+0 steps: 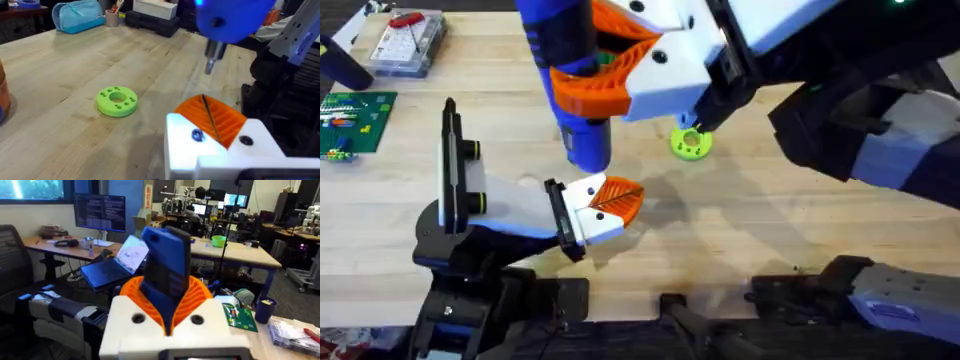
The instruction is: Pick up the gripper from the table and insert it into the empty holder that is missing its gripper. Then pick up a screw, insert it into the mounting hole, and use the screwdriver to tighten it. Finally, clean up the table by picking up the vegetable and placing it into the bucket.
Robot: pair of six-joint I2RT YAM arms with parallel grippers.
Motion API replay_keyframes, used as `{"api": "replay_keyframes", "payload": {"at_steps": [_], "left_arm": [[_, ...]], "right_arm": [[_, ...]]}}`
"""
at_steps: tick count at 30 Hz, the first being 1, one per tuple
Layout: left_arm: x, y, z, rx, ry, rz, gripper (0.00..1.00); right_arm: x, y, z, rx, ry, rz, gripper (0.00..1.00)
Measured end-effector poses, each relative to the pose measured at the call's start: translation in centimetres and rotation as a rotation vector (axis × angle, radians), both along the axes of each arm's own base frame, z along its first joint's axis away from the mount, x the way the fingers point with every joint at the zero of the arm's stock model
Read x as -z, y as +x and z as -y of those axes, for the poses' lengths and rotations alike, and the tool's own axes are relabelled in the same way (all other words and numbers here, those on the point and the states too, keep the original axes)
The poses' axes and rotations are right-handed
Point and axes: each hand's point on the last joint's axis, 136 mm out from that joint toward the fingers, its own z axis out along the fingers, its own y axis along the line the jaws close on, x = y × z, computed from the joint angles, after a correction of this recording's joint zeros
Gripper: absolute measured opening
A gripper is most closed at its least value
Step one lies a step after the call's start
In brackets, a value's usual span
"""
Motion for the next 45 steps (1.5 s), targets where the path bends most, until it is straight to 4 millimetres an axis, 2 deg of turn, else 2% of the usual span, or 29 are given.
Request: {"api": "replay_keyframes", "payload": {"at_steps": [8, 16, 28, 45], "left_arm": [[0.0, 0.0, 0.0, 0.000, 0.000, 0.000, 0.011], [0.0, 0.0, 0.0, 0.000, 0.000, 0.000, 0.011], [0.0, 0.0, 0.0, 0.000, 0.000, 0.000, 0.011], [0.0, 0.0, 0.0, 0.000, 0.000, 0.000, 0.011]], "right_arm": [[0.8, -0.1, -0.1, -0.002, -0.012, -0.014, 0.025], [0.8, -1.1, -0.6, -0.027, -0.007, 0.006, 0.025], [1.7, -0.5, -1.0, -0.024, -0.021, -0.009, 0.025], [2.4, -0.8, -1.8, -0.037, -0.027, -0.008, 0.025]]}}
